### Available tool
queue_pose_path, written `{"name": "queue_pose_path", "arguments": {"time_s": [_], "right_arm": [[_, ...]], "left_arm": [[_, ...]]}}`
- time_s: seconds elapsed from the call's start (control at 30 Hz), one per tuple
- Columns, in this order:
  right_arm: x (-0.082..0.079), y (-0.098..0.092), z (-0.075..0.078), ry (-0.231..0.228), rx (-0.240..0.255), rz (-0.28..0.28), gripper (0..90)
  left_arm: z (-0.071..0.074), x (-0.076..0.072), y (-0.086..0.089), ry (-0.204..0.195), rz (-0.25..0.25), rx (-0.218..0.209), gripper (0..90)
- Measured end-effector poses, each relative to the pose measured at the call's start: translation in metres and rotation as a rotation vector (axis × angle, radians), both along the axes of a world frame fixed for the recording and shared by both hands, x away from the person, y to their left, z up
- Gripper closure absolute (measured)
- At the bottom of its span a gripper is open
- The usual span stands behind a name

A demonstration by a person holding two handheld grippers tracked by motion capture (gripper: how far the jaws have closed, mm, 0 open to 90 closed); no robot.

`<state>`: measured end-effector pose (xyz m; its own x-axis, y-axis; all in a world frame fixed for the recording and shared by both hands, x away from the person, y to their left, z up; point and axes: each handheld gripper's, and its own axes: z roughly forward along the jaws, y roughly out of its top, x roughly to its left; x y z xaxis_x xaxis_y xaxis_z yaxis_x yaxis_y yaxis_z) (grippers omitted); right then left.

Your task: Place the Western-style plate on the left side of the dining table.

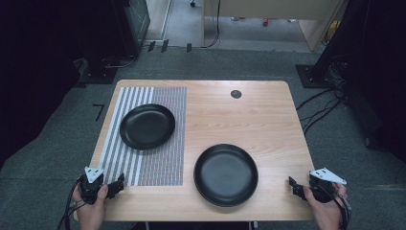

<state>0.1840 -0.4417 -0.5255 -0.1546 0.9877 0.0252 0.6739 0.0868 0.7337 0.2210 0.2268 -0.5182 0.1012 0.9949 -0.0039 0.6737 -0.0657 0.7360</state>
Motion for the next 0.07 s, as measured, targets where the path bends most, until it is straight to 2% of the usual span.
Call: {"name": "queue_pose_path", "arguments": {"time_s": [0.07], "right_arm": [[0.0,0.0,0.0,0.0,0.0,0.0,14.2]], "left_arm": [[0.0,0.0,0.0,0.0,0.0,0.0,12.3]]}}
